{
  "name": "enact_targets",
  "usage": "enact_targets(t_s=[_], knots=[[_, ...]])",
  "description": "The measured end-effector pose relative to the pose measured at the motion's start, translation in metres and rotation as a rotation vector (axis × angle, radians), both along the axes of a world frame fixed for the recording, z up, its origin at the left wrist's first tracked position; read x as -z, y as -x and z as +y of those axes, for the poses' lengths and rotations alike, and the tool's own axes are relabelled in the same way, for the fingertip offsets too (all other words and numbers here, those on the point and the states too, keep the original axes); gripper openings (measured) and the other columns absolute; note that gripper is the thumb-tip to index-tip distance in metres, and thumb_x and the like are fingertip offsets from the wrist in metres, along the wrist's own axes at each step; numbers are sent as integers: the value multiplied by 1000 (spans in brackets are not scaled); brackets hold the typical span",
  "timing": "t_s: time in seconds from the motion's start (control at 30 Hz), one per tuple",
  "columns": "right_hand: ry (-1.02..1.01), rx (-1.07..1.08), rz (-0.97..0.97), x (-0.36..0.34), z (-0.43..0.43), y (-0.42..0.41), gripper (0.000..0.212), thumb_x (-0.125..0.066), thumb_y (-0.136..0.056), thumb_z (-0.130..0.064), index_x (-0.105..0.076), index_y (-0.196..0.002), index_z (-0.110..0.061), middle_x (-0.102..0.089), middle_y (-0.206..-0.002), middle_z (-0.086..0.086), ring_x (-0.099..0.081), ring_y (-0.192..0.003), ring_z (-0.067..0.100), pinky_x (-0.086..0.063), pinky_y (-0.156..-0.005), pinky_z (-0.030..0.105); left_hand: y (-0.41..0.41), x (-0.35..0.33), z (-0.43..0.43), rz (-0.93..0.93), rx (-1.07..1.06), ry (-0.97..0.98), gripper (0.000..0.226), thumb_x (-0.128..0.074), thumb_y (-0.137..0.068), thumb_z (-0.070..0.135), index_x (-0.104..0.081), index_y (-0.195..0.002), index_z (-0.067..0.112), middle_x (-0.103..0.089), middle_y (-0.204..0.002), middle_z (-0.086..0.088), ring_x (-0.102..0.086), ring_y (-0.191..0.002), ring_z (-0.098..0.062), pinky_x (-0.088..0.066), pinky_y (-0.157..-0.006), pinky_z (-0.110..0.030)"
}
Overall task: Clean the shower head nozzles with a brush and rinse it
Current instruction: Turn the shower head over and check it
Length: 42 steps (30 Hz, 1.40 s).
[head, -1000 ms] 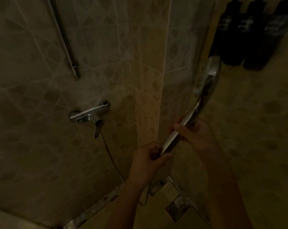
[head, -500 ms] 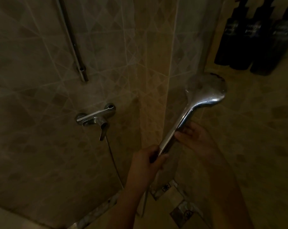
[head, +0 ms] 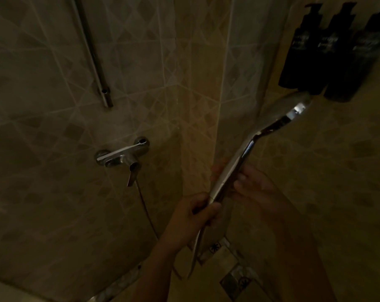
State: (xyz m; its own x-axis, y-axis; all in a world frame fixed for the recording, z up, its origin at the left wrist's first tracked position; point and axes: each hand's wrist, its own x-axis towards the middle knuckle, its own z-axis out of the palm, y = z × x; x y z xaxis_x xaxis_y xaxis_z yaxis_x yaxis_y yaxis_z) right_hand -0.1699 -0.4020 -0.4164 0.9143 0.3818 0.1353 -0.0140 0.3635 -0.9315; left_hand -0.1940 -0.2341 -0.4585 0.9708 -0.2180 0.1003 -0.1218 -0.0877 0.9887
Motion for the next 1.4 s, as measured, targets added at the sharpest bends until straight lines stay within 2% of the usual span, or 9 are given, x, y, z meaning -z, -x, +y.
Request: enact_targets(t_s=[0.27, 0.57, 0.77, 0.97, 1.1, 1.2, 1.27, 1.3, 1.4], knots=[[-19, 98, -24, 7, 12, -5, 76, -85, -56, -39, -56, -118, -8, -72, -100, 10, -69, -98, 24, -56, -79, 30, 2, -6, 3, 0, 2, -11, 18, -57, -90, 11, -63, -79, -2, -62, -56, 4, -58, -50, -4, -48, -53, -18], [180, 260, -151, 7, 20, 1, 26, -64, -76, -12, -62, -101, -17, -74, -86, 8, -69, -86, 18, -56, -74, 25, 8, 5, -4, -32, -117, -135, 26, -58, -90, 20, -63, -77, -2, -64, -60, -2, -59, -53, -5, -46, -55, -18], [292, 462, -245, 2, 30, 7, 20, -62, -85, -2, -61, -80, -22, -57, -47, -4, -55, -54, -5, -51, -61, 15, 11, 2, -12, -133, -283, -325, 30, -57, -89, 32, -63, -72, 8, -58, -54, 10, -57, -49, 1, -46, -51, -18], [-102, 198, 17, 0, 20, 4, 29, -67, -74, -26, -69, -102, -18, -73, -89, 1, -69, -89, 16, -57, -81, 32, 9, -22, -8, -22, -19, -15, 26, -51, -92, 27, -57, -81, 4, -44, -60, 0, -41, -48, -1, -33, -48, -18], [-389, -101, 116, 10, 27, 1, 46, -74, -74, -33, -67, -116, -16, -68, -117, 6, -64, -110, 18, -53, -88, 30, 8, -25, -13, 130, 69, 149, 21, -49, -82, 37, -64, -70, 30, -42, -50, 14, -35, -42, 2, -26, -41, -14], [-376, -92, 154, 20, 35, 0, 48, -80, -65, -37, -71, -109, -19, -71, -112, 4, -66, -106, 16, -55, -82, 26, 8, -27, -17, 190, 39, 194, 23, -53, -80, 40, -64, -82, 20, -44, -47, 4, -37, -40, -1, -27, -39, -16], [-330, -19, 144, 22, 36, 1, 42, -77, -62, -37, -74, -101, -20, -74, -98, 3, -70, -94, 15, -56, -75, 24, 9, -28, -20, 152, 16, 137, 41, -53, -89, 32, -54, -112, -2, -56, -78, -34, -63, -58, -26, -51, -52, -37], [-311, 23, 140, 23, 36, 1, 42, -75, -61, -37, -74, -99, -19, -74, -94, 2, -70, -90, 14, -56, -72, 24, 10, -28, -20, 103, 1, 87, 40, -49, -94, 24, -48, -127, 1, -52, -108, -42, -62, -89, -46, -50, -75, -54], [-239, 99, 126, 21, 39, 1, 50, -71, -62, -39, -65, -105, -14, -73, -86, -1, -70, -82, 10, -56, -67, 22, 14, -27, -20, -18, -69, -11, 37, -40, -97, 18, -43, -132, 30, -39, -133, -36, -36, -123, -51, -31, -102, -57]])
